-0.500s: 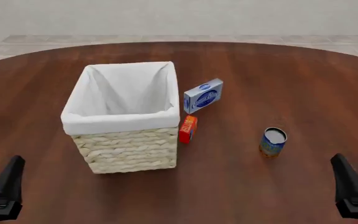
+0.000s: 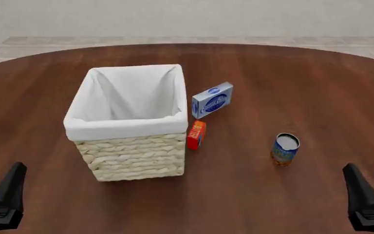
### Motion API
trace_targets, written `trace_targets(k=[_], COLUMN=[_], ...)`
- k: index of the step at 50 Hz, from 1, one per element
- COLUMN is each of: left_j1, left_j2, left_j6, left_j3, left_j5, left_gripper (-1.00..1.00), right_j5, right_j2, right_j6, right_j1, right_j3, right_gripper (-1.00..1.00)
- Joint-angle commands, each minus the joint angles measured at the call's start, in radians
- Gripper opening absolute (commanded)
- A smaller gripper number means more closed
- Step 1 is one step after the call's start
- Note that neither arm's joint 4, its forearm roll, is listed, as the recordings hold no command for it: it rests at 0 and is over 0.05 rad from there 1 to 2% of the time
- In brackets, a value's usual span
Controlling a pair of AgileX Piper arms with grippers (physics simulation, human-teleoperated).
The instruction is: Pick up the alphabet soup and put it in the basket.
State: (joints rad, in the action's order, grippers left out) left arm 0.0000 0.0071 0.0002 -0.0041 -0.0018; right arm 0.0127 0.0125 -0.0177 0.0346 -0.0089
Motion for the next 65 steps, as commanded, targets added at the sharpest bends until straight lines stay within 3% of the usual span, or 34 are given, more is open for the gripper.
trace_targets(k=[1, 9, 12, 15, 19, 26, 28, 32, 34, 44, 51, 55, 57, 58, 65], left_j1=[0.000, 0.000, 0.000, 0.000, 0.000, 0.000, 0.000, 0.000, 0.000, 0.000, 0.000, 0.000, 0.000, 0.000, 0.000], left_j2=[0.001, 0.000, 0.000, 0.001, 0.000, 0.000, 0.001, 0.000, 0.001, 0.001, 0.000, 0.001, 0.000, 0.001, 0.000], left_j6=[0.000, 0.000, 0.000, 0.000, 0.000, 0.000, 0.000, 0.000, 0.000, 0.000, 0.000, 0.000, 0.000, 0.000, 0.000], left_j3=[0.000, 0.000, 0.000, 0.000, 0.000, 0.000, 0.000, 0.000, 0.000, 0.000, 0.000, 0.000, 0.000, 0.000, 0.000], left_j5=[0.000, 0.000, 0.000, 0.000, 0.000, 0.000, 0.000, 0.000, 0.000, 0.000, 0.000, 0.000, 0.000, 0.000, 0.000], left_gripper=[1.00, 1.00, 1.00, 1.00, 1.00, 1.00, 1.00, 1.00, 1.00, 1.00, 1.00, 1.00, 1.00, 1.00, 1.00], right_j5=[0.023, 0.091, 0.124, 0.121, 0.133, 0.162, 0.169, 0.174, 0.171, 0.131, 0.108, 0.109, 0.094, 0.094, 0.073], right_j2=[0.012, 0.024, 0.036, 0.070, 0.113, 0.211, 0.238, 0.264, 0.276, 0.424, 0.555, 0.619, 0.644, 0.667, 0.719], right_j6=[-0.023, -0.021, 0.024, -0.023, 0.031, -0.011, 0.030, -0.001, -0.031, 0.025, -0.015, 0.062, 0.048, 0.003, -0.006], right_j1=[0.003, 0.020, 0.040, 0.052, 0.055, 0.080, 0.105, 0.100, 0.089, 0.110, 0.101, 0.091, 0.102, 0.102, 0.113], right_j3=[-0.038, -0.155, -0.223, -0.255, -0.300, -0.411, -0.439, -0.485, -0.496, -0.564, -0.598, -0.617, -0.618, -0.622, -0.633], right_gripper=[1.00, 1.00, 1.00, 1.00, 1.00, 1.00, 1.00, 1.00, 1.00, 1.00, 1.00, 1.00, 1.00, 1.00, 1.00])
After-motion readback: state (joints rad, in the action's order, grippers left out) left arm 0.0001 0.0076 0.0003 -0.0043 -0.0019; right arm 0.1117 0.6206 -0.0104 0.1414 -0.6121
